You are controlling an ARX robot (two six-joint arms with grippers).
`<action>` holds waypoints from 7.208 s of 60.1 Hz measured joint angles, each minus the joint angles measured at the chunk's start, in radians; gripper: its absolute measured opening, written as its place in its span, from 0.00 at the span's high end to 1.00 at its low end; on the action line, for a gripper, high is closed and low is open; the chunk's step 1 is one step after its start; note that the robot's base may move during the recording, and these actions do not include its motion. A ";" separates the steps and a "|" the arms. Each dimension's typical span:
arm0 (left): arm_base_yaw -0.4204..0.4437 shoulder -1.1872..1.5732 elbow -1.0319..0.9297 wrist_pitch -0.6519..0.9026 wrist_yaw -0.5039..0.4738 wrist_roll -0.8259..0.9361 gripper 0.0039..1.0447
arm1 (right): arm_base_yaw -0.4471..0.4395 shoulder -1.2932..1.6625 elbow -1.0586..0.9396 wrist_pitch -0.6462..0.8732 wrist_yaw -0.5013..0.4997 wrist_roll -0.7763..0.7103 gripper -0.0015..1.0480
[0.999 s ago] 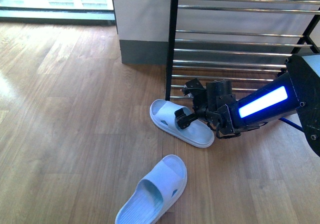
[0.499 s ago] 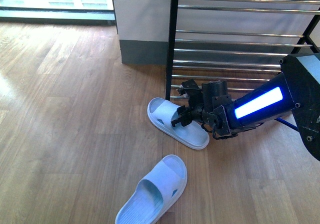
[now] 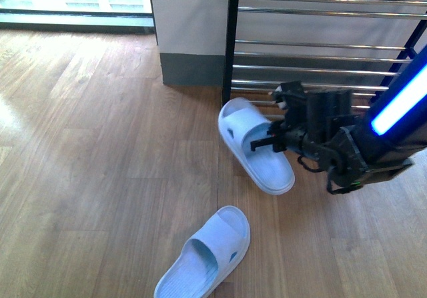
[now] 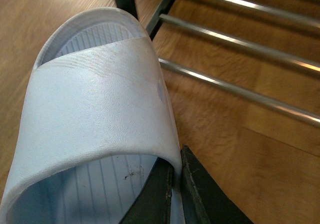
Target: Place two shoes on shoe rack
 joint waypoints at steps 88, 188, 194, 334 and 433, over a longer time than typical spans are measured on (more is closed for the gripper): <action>0.000 0.000 0.000 0.000 -0.002 0.000 0.09 | -0.256 -1.643 -1.191 -0.289 -0.012 0.090 0.98; 0.031 1.600 0.142 0.777 -0.156 0.056 0.09 | -0.262 -1.643 -1.194 -0.290 -0.007 0.091 0.98; 0.030 1.844 0.208 0.887 -0.135 0.108 0.09 | -0.262 -1.643 -1.194 -0.290 -0.006 0.091 0.98; -0.341 2.881 1.165 0.554 -0.047 0.622 0.98 | -0.262 -1.643 -1.194 -0.290 -0.006 0.091 0.98; -0.021 0.612 0.262 -0.111 -0.296 0.200 0.98 | -0.262 -1.643 -1.194 -0.290 -0.006 0.091 0.98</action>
